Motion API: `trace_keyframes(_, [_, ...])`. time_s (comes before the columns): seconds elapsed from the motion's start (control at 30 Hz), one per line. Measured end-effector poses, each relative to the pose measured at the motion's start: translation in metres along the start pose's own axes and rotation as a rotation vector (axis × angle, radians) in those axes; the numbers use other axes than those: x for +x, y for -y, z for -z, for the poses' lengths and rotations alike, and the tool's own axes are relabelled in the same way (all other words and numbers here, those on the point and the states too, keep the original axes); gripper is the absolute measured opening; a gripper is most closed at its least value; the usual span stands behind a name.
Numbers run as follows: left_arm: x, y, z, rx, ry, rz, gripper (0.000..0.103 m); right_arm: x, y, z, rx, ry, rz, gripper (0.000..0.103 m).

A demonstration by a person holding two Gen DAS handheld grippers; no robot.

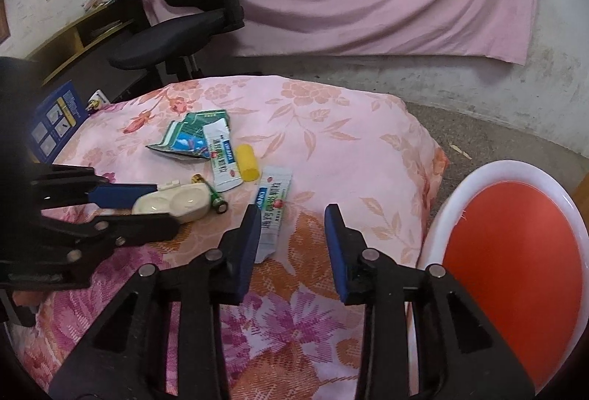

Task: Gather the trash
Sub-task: 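Grasp the white case with the left tool while the right tool grasps a toothpaste tube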

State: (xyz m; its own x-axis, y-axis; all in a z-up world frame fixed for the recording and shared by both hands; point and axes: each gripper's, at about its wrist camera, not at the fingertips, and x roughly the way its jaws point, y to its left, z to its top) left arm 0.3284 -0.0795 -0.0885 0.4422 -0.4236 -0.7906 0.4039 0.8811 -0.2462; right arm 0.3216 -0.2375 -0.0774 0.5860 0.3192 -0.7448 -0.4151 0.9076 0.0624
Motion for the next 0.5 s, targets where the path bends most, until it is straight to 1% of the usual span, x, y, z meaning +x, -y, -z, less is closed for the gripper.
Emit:
trace_keyframes(0.1, [-0.002, -0.002, 0.001, -0.006, 0.006, 0.000, 0.026, 0.005, -0.005, -0.001, -0.023, -0.023, -0.013, 0.058])
trace_keyframes(0.2, [-0.007, -0.003, 0.004, -0.017, 0.021, -0.019, 0.025, 0.011, -0.010, -0.001, -0.047, -0.053, -0.023, 0.058])
trace_keyframes(0.4, [-0.016, -0.010, 0.008, -0.072, 0.051, -0.065, 0.025, 0.016, -0.015, -0.003, -0.068, -0.073, -0.028, 0.058])
trace_keyframes(0.43, [-0.018, -0.010, 0.009, -0.078, 0.056, -0.076, 0.025, 0.017, -0.015, -0.003, -0.068, -0.076, -0.028, 0.057])
trace_keyframes(0.5, [-0.021, -0.010, 0.010, -0.084, 0.068, -0.097, 0.025, 0.018, -0.015, -0.003, -0.067, -0.083, -0.024, 0.050])
